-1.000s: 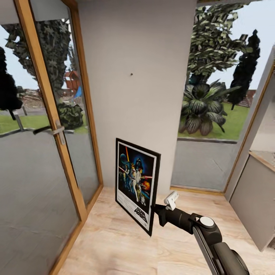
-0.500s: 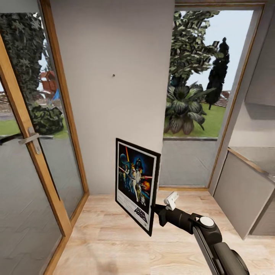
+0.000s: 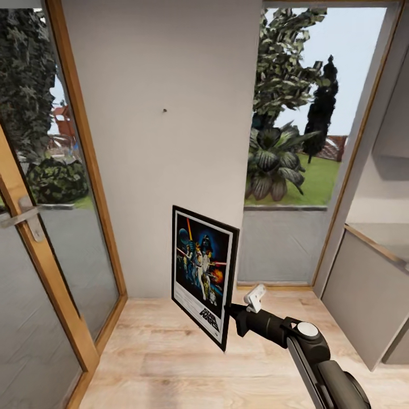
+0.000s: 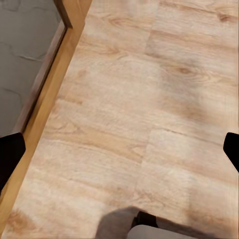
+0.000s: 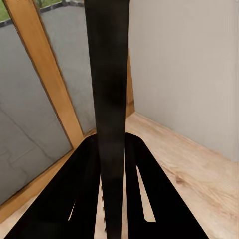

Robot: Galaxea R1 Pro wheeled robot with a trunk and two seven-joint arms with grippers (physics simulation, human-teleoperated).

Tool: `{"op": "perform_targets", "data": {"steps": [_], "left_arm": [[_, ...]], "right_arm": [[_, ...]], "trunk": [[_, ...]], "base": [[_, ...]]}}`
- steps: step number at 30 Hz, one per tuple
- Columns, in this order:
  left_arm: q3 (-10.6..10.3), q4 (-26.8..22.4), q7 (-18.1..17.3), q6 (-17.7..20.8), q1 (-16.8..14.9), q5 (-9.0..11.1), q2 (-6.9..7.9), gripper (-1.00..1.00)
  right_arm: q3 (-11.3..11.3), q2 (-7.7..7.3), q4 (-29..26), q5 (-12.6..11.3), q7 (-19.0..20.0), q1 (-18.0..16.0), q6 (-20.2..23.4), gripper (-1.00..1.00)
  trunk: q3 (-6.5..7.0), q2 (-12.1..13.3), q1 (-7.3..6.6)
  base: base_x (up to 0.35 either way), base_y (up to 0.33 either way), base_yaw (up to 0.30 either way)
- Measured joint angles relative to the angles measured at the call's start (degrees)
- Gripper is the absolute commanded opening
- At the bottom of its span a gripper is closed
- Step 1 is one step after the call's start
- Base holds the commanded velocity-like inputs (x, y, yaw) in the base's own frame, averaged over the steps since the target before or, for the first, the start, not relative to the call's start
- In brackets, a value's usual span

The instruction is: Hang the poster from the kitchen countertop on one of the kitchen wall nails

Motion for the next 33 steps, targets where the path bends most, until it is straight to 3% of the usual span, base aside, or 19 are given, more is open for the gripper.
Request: {"op": "perform_targets", "data": {"steps": [33], "left_arm": [[0.0, 0.0, 0.1, 0.0, 0.0, 0.0, 0.00, 1.00]], "right_arm": [[0.0, 0.00, 0.0, 0.0, 0.1, 0.0, 0.0, -1.00]], "trunk": [[0.00, 0.0, 0.00]], "base": [[0.336, 0.096, 0.000]]}}
